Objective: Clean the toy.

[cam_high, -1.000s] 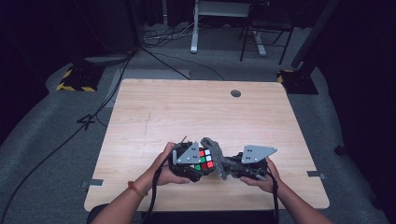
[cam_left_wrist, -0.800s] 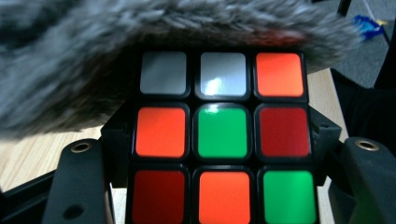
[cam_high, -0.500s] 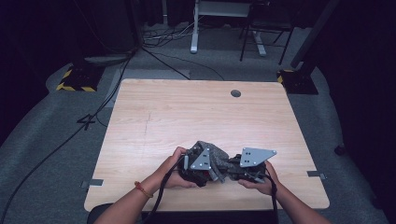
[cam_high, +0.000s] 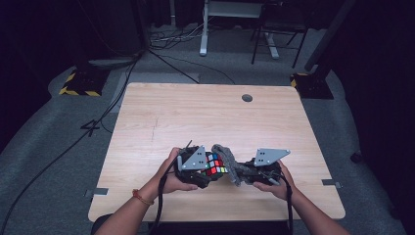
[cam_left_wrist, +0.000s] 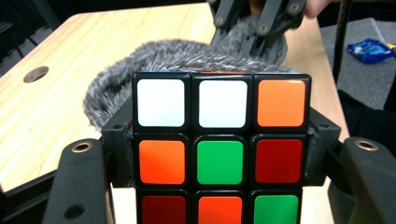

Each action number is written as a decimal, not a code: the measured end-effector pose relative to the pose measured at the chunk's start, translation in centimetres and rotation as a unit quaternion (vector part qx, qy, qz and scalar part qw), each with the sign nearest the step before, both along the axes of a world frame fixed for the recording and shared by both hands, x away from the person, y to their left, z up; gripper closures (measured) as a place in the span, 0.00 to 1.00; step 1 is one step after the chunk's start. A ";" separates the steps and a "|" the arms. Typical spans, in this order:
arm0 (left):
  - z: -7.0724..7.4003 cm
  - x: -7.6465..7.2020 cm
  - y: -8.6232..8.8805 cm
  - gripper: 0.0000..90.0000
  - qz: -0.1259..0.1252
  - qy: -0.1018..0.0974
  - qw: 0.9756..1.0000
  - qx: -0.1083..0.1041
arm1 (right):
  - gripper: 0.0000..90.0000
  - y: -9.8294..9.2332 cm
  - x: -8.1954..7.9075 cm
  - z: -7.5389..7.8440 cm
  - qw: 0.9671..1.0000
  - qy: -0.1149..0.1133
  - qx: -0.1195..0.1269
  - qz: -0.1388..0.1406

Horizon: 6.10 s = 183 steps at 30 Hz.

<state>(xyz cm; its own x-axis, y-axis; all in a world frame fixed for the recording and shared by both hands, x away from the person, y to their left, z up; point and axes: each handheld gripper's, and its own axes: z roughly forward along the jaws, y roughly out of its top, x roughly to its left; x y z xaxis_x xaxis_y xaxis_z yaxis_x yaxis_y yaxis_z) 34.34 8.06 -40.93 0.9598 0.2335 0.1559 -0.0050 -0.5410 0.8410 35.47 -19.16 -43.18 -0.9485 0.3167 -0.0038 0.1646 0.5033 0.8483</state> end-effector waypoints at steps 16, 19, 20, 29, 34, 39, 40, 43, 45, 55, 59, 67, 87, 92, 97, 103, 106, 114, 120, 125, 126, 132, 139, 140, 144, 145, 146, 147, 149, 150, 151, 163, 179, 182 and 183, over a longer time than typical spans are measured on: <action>-0.9 0.0 -0.7 0.36 -0.009 0.000 1.000 0.026 | 0.86 0.0 -1.2 0.9 0.998 -0.016 0.056 0.037; -1.2 0.0 -1.1 0.36 -0.011 0.001 0.999 0.041 | 0.86 0.0 -1.3 1.1 0.997 -0.022 0.065 0.040; -1.3 -0.1 -1.3 0.36 -0.010 -0.001 0.999 0.049 | 0.86 0.0 -1.4 1.2 0.997 -0.026 0.065 0.037; -0.1 -0.3 -0.6 0.37 -0.011 -0.008 1.000 0.009 | 0.86 0.4 -0.5 0.2 1.000 -0.008 0.019 0.009; 0.9 0.0 0.7 0.37 -0.003 -0.004 1.000 -0.023 | 0.86 1.0 -0.6 -0.4 1.000 0.007 0.003 0.020; 0.2 -0.2 0.2 0.37 -0.010 -0.007 1.000 0.003 | 0.86 0.8 -1.8 1.1 0.998 -0.033 0.037 0.035; -0.1 -0.4 -0.2 0.37 -0.012 -0.012 1.000 0.018 | 0.86 0.6 -1.9 1.4 0.997 -0.034 0.049 0.037; -0.6 -0.6 -1.1 0.37 -0.023 -0.006 0.999 0.021 | 0.86 0.4 -2.1 2.2 0.997 -0.055 0.048 0.027; -0.4 -0.6 -1.2 0.37 -0.025 -0.006 1.000 0.019 | 0.86 0.2 -1.9 1.9 0.998 -0.046 0.042 0.016; 0.8 -0.5 0.2 0.37 -0.021 0.001 0.999 -0.037 | 0.86 1.1 -0.8 -0.2 1.000 0.000 -0.010 0.017; 0.5 -0.3 0.2 0.37 -0.015 -0.007 1.000 -0.016 | 0.86 1.1 -1.1 0.3 1.000 -0.010 0.004 0.025; -0.4 -0.2 -0.5 0.37 -0.011 -0.009 1.000 0.016 | 0.86 0.6 -1.8 1.2 0.998 -0.028 0.035 0.034; -0.9 -0.2 -1.4 0.37 -0.014 -0.003 0.999 0.032 | 0.85 0.5 -1.0 0.9 0.999 -0.035 0.013 0.005; 0.4 -0.3 -0.2 0.37 -0.008 -0.009 1.000 -0.010 | 0.85 0.0 0.2 -0.3 1.000 0.000 0.000 -0.008; 0.3 -0.4 -0.2 0.37 -0.014 -0.013 1.000 -0.015 | 0.85 0.4 -0.1 -0.2 0.999 0.013 0.030 0.023; 0.1 -0.2 0.0 0.36 -0.020 -0.004 1.000 -0.015 | 0.85 -0.2 -0.6 0.5 0.998 0.007 0.061 0.027; -0.2 -0.2 -0.4 0.36 -0.020 -0.011 1.000 0.009 | 0.85 -0.2 -0.8 0.9 0.997 -0.004 0.075 0.032; -0.5 -0.3 -0.9 0.37 -0.009 -0.012 1.000 0.019 | 0.85 0.2 -1.5 1.4 0.998 -0.029 0.056 0.024; 0.4 -0.2 -0.1 0.37 -0.002 -0.013 1.000 -0.008 | 0.85 0.6 -0.8 0.1 1.000 -0.014 0.008 0.011; 1.0 0.0 0.8 0.37 0.006 -0.011 0.999 -0.029 | 0.85 1.0 -0.6 -0.5 1.000 0.004 0.004 0.017; 1.0 0.0 0.8 0.37 0.008 -0.013 1.000 -0.027 | 0.85 1.0 -0.6 -0.4 1.000 0.003 0.005 0.018; 0.1 0.0 0.0 0.37 0.002 -0.009 1.000 0.000 | 0.85 0.5 -1.6 1.1 0.998 -0.022 0.048 0.031; -0.5 -0.4 -1.2 0.37 -0.017 0.001 1.000 0.008 | 0.85 0.1 -1.7 1.6 0.998 -0.041 0.049 0.013; -0.3 -0.5 -1.1 0.37 -0.018 0.000 1.000 0.005 | 0.85 0.1 -1.5 1.5 0.998 -0.039 0.046 0.011; 0.4 -0.6 -0.6 0.37 -0.015 -0.006 1.000 -0.011 | 0.85 0.4 -0.7 0.3 0.999 -0.026 0.018 -0.001; 0.6 -0.6 -0.5 0.37 -0.013 -0.010 1.000 -0.017 | 0.85 0.5 -0.6 0.0 1.000 -0.021 0.010 -0.002; 0.8 -0.6 -0.2 0.37 -0.012 -0.011 1.000 -0.024 | 0.85 0.6 -0.4 -0.2 1.000 -0.012 0.004 -0.001; 1.0 -0.6 0.0 0.37 -0.009 -0.010 0.999 -0.029 | 0.85 0.7 -0.3 -0.5 1.000 -0.007 0.001 0.001; 1.2 -0.6 0.3 0.37 -0.005 -0.015 0.999 -0.035 | 0.85 0.7 -0.3 -0.7 1.000 0.003 0.006 0.007; 1.2 -0.6 0.3 0.37 -0.005 -0.012 0.999 -0.038 | 0.85 0.8 -0.4 -0.6 1.000 0.005 0.012 0.010; 1.2 -0.5 0.3 0.37 -0.005 -0.010 0.999 -0.041 | 0.85 0.8 -0.4 -0.5 1.000 0.006 0.020 0.015; -0.1 -0.4 -0.7 0.36 0.000 -0.014 1.000 0.004 | 0.85 0.3 -1.8 1.5 0.997 -0.031 0.070 0.032; 0.4 -0.3 -0.7 0.36 -0.002 -0.003 1.000 -0.013 | 0.86 0.7 -1.6 1.1 0.997 -0.044 0.057 0.013; 0.4 -0.5 -0.9 0.36 -0.003 -0.005 1.000 -0.005 | 0.86 0.6 -2.1 1.6 0.996 -0.058 0.065 0.014; 0.3 -0.5 -1.0 0.36 -0.005 -0.006 1.000 -0.001 | 0.86 0.7 -2.3 1.7 0.996 -0.065 0.064 0.014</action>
